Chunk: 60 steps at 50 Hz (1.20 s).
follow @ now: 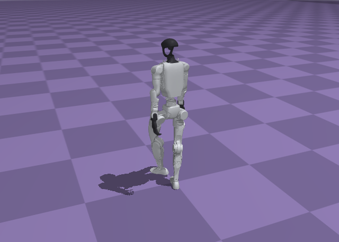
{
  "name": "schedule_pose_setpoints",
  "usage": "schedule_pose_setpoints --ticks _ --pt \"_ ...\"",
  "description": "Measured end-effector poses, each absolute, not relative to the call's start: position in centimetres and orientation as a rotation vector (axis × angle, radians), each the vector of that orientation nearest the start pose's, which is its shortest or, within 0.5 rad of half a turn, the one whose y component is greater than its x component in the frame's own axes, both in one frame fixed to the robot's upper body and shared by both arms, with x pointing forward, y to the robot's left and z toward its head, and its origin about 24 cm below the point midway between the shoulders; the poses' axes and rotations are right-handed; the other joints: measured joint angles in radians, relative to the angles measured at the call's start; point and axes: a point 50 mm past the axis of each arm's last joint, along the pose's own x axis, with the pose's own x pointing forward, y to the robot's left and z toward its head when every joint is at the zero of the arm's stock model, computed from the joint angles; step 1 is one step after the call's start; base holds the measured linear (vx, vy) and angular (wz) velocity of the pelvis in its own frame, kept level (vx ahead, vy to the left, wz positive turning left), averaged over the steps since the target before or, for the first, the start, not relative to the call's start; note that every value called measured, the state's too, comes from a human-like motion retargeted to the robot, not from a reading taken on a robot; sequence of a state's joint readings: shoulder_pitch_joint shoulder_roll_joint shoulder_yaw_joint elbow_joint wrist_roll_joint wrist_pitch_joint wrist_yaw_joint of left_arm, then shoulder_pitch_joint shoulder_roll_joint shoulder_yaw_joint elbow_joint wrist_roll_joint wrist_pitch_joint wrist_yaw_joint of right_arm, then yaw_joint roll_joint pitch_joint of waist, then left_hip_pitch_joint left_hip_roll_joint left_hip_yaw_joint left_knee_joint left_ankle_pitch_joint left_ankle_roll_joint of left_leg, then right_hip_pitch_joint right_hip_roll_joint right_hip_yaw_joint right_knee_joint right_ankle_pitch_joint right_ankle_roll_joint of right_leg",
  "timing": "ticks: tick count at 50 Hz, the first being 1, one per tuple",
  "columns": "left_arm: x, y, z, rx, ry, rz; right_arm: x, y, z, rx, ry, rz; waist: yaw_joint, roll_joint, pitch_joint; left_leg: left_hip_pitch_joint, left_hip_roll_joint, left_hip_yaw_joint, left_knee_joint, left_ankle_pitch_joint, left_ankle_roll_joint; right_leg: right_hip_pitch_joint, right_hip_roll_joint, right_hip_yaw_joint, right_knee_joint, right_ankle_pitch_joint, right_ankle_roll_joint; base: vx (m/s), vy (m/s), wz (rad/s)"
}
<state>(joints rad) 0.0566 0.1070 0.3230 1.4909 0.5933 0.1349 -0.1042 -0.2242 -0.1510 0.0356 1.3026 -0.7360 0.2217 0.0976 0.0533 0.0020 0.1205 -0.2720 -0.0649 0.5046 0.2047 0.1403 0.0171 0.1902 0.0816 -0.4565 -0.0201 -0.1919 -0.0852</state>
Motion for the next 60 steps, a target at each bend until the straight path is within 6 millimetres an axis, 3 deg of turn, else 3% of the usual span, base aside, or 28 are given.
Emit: schedule_pose_setpoints --ticks 2,3,5,6,7,8,10,12,13,15,16,20,23,25,28,30,32,33,37,40,42,45,47,50,52,55,58,60 --pt "-2.2 19.7 -17.7 0.181 1.77 -0.158 15.5 -21.2 -14.9 -0.841 1.294 0.359 -0.006 0.024 0.001 -0.009 0.004 0.072 -0.071 0.087 -0.036 0.047 0.029 -0.036 0.0 -0.035 0.018 0.59 -0.01 0.65" --pt "-2.6 19.6 -17.7 0.164 1.798 -0.173 15.5 -21.1 -14.9 -0.832 1.299 0.357 -0.007 0.027 -0.002 -0.011 0.0 0.129 -0.079 0.129 -0.008 0.064 0.031 -0.045 0.009 -0.051 0.031 0.7 -0.01 0.85" --pt "-3.1 19.6 -17.5 0.162 1.838 -0.225 15.0 -20.9 -15.1 -0.792 1.324 0.348 -0.014 0.015 -0.015 -0.024 -0.04 0.129 -0.063 0.139 0.153 0.089 0.018 -0.07 0.031 -0.073 0.07 0.74 -0.01 1.07" --pt "-3.0 19.8 -17.5 0.181 1.842 -0.255 14.4 -20.7 -15.4 -0.765 1.343 0.353 -0.008 0.004 -0.025 -0.018 -0.053 0.139 -0.045 0.079 0.208 0.101 0.006 -0.094 0.046 -0.074 0.098 0.68 -0.07 0.88" --pt "-3.0 19.9 -17.5 0.203 1.84 -0.282 13.6 -20.5 -15.7 -0.74 1.363 0.359 0.008 -0.009 -0.033 -0.015 -0.061 0.131 -0.016 0.022 0.245 0.113 -0.007 -0.108 0.063 -0.067 0.127 0.65 -0.16 0.29" --pt "-2.8 20.1 -17.5 0.23 1.83 -0.303 12.8 -20.3 -16.0 -0.719 1.385 0.368 0.041 -0.027 -0.033 -0.018 -0.055 0.09 0.033 -0.029 0.245 0.128 -0.023 -0.101 0.083 -0.046 0.157 0.68 -0.14 -0.18" --pt "-2.0 20.5 -17.6 0.293 1.791 -0.333 10.4 -20.4 -16.6 -0.69 1.45 0.37 0.123 -0.041 -0.038 -0.042 -0.064 -0.02 0.094 -0.079 0.245 0.149 -0.058 -0.13 0.141 0.048 0.245 0.7 -0.03 -0.22" --pt "-0.8 20.8 -17.7 0.351 1.741 -0.339 7.5 -21.1 -17.1 -0.679 1.517 0.36 0.149 -0.035 -0.054 0.021 -0.028 0.036 0.087 -0.113 0.245 0.14 -0.059 -0.169 0.228 0.22 0.33 0.56 -0.08 0.82" --pt "0.1 20.9 -17.7 0.373 1.709 -0.335 6.5 -21.4 -17.2 -0.674 1.532 0.349 0.163 -0.017 -0.067 0.019 0.002 0.028 0.084 -0.109 0.245 0.1 -0.032 -0.167 0.283 0.314 0.343 0.36 -0.22 1.18" --pt "2.0 20.9 -17.7 0.392 1.639 -0.33 4.5 -22.2 -17.3 -0.675 1.56 0.319 0.166 0.03 -0.095 -0.024 0.06 -0.068 0.117 -0.094 0.235 0.012 0.013 -0.219 0.427 0.453 0.347 0.26 -0.28 1.53" --pt "2.7 20.7 -17.7 0.389 1.608 -0.322 3.2 -22.7 -17.3 -0.679 1.593 0.298 0.158 0.05 -0.107 -0.028 0.083 -0.097 0.133 -0.096 0.225 -0.027 0.025 -0.214 0.505 0.459 0.347 0.4 -0.26 2.02" --pt "6.6 19.1 -17.6 0.411 1.466 -0.289 -2.1 -23.5 -17.1 -0.568 1.783 0.206 0.103 0.106 -0.119 0.011 0.069 -0.282 0.128 -0.107 0.215 -0.188 -0.013 -0.14 0.745 0.368 0.347 0.47 -0.06 2.93" --pt "10.0 17.5 -17.1 0.452 1.324 -0.345 -5.4 -22.8 -16.9 -0.369 1.9 0.159 0.046 0.087 -0.086 0.1 -0.041 -0.414 0.063 -0.091 0.234 -0.248 -0.15 -0.053 0.773 0.286 0.343 0.26 0.09 3.58" --pt "12.3 16.8 -16.4 0.491 1.221 -0.401 -6.5 -22.3 -16.7 -0.262 1.938 0.163 0.032 0.065 -0.064 0.129 -0.086 -0.482 0.039 -0.083 0.229 -0.283 -0.247 -0.032 0.72 0.224 0.264 0.09 -0.15 3.06" --pt "14.9 16.0 -15.4 0.549 1.095 -0.475 -7.4 -21.9 -16.6 -0.194 1.967 0.196 0.029 0.032 -0.044 0.132 -0.142 -0.591 0.04 -0.082 0.214 -0.34 -0.285 0.12 0.523 0.159 0.158 -0.04 -0.27 2.85" --pt "16.0 15.5 -14.8 0.571 1.036 -0.512 -7.6 -21.9 -16.5 -0.192 1.986 0.207 0.009 0.008 -0.025 0.135 -0.198 -0.695 0.056 -0.083 0.205 -0.353 -0.239 0.39 0.391 0.169 0.163 -0.08 -0.28 3.41" --pt "16.3 15.2 -14.6 0.57 1.013 -0.525 -7.8 -22.1 -16.4 -0.222 2.002 0.213 -0.005 -0.013 -0.02 0.127 -0.247 -0.793 0.082 -0.091 0.187 -0.325 -0.2 0.659 0.287 0.177 0.244 -0.12 -0.32 3.26" --pt "16.3 15.3 -14.5 0.563 1.012 -0.521 -7.5 -22.2 -16.4 -0.243 2.003 0.217 0.0 -0.018 -0.02 0.117 -0.261 -0.832 0.096 -0.099 0.176 -0.315 -0.201 0.703 0.268 0.159 0.259 -0.17 -0.34 2.78" --pt "15.7 16.4 -14.8 0.522 1.062 -0.442 -5.3 -22.7 -16.7 -0.321 1.961 0.183 0.066 -0.038 -0.024 0.053 -0.29 -0.923 0.119 -0.124 0.142 -0.266 -0.301 0.337 0.212 0.044 0.214 -0.32 -0.38 2.13" --pt "14.8 16.7 -15.3 0.466 1.147 -0.324 -2.9 -22.8 -17.0 -0.321 1.875 0.14 0.167 -0.046 -0.003 0.008 -0.312 -0.942 0.108 -0.106 0.135 -0.252 -0.279 0.278 0.174 0.021 0.165 -0.48 -0.31 1.91" --pt "14.8 15.8 -15.6 0.393 1.186 -0.279 -1.0 -23.1 -17.2 -0.301 1.783 0.121 0.175 -0.018 0.024 -0.022 -0.277 -0.754 0.093 -0.092 0.15 -0.215 -0.268 0.148 0.144 0.014 0.151 -0.54 -0.22 3.2" --pt "13.3 15.3 -16.2 0.296 1.244 -0.312 0.8 -23.3 -17.2 -0.298 1.664 0.082 0.103 0.017 0.015 0.0 -0.15 -0.237 0.02 -0.128 0.227 -0.143 -0.228 -0.02 0.09 -0.005 0.122 -0.36 -0.13 4.05" --pt "12.1 15.8 -16.5 0.3 1.28 -0.323 1.4 -23.0 -17.3 -0.281 1.621 0.036 0.039 0.042 -0.015 0.026 -0.129 -0.122 0.019 -0.137 0.17 -0.091 -0.188 -0.18 0.043 -0.017 0.127 -0.21 -0.07 4.26" --pt "10.8 16.7 -16.9 0.401 1.304 -0.301 1.7 -21.5 -17.6 -0.19 1.598 0.004 0.005 0.049 -0.039 0.024 -0.149 -0.155 0.093 -0.108 0.145 -0.043 -0.149 -0.305 -0.008 -0.028 0.139 -0.18 0.0 3.3" --pt "10.2 17.3 -17.0 0.465 1.318 -0.284 1.8 -20.2 -17.8 -0.12 1.589 0.02 0.046 0.032 -0.037 0.031 -0.164 -0.173 0.131 -0.104 0.147 -0.025 -0.146 -0.318 -0.022 -0.038 0.145 -0.14 0.06 1.98" --pt "9.1 17.9 -17.2 0.525 1.353 -0.277 2.5 -18.7 -18.0 -0.087 1.572 0.051 0.128 -0.004 -0.026 0.04 -0.164 -0.169 0.171 -0.141 0.207 -0.002 -0.165 -0.371 -0.031 -0.05 0.162 -0.13 0.03 1.64" --pt "7.0 18.2 -17.6 0.505 1.433 -0.252 4.1 -18.2 -18.0 -0.179 1.579 0.136 0.192 -0.028 -0.011 0.04 -0.144 -0.125 0.169 -0.179 0.234 0.02 -0.168 -0.452 -0.038 -0.056 0.18 -0.08 0.05 1.5" --pt "5.0 18.4 -17.9 0.46 1.513 -0.221 5.5 -18.0 -17.8 -0.275 1.589 0.246 0.204 -0.038 -0.001 0.029 -0.136 -0.11 0.16 -0.187 0.217 0.032 -0.162 -0.484 -0.04 -0.058 0.186 0.05 0.08 1.44"
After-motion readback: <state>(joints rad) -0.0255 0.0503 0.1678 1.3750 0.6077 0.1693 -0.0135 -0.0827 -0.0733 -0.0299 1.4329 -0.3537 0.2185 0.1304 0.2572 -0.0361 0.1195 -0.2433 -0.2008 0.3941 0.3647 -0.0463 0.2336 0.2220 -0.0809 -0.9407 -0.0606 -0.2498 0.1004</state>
